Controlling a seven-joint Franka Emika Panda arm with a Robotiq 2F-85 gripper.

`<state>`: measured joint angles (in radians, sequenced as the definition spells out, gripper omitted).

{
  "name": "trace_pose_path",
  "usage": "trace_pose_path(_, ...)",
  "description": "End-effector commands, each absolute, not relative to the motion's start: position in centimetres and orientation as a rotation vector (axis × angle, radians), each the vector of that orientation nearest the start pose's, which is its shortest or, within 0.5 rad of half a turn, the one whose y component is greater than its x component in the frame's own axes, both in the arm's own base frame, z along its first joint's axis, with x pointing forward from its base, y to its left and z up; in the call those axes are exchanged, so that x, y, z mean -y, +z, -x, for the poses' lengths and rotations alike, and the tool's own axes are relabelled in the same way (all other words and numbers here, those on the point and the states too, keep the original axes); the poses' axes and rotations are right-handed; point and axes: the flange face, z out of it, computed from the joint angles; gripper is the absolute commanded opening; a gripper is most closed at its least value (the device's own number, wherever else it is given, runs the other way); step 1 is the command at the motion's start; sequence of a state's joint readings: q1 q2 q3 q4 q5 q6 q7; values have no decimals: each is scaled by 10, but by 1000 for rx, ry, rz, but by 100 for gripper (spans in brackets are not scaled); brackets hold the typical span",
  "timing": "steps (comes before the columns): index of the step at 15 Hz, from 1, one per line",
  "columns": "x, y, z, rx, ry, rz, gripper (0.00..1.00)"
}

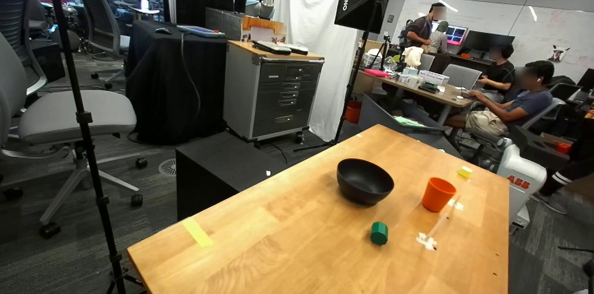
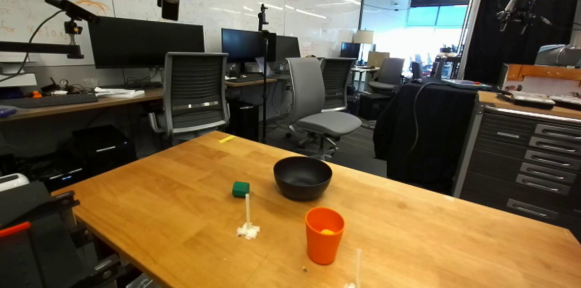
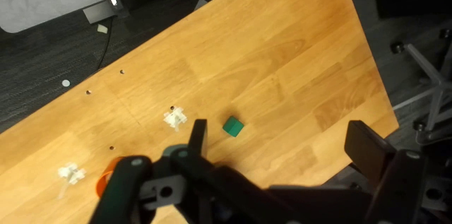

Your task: Move the objects from the orange cup to the black bowl

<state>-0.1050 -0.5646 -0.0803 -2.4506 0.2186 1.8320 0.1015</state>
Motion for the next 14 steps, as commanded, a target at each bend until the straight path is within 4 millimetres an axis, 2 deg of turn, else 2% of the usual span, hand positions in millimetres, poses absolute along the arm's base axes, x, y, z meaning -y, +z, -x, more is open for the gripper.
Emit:
trace_pose_path(1, 87, 506, -366, -574, -35, 2817, 100)
trace_pose_path(8, 156, 498, -371, -750, -119, 2753, 100)
trace_pose_path(14, 199, 471, -386, -830, -136, 2729, 100)
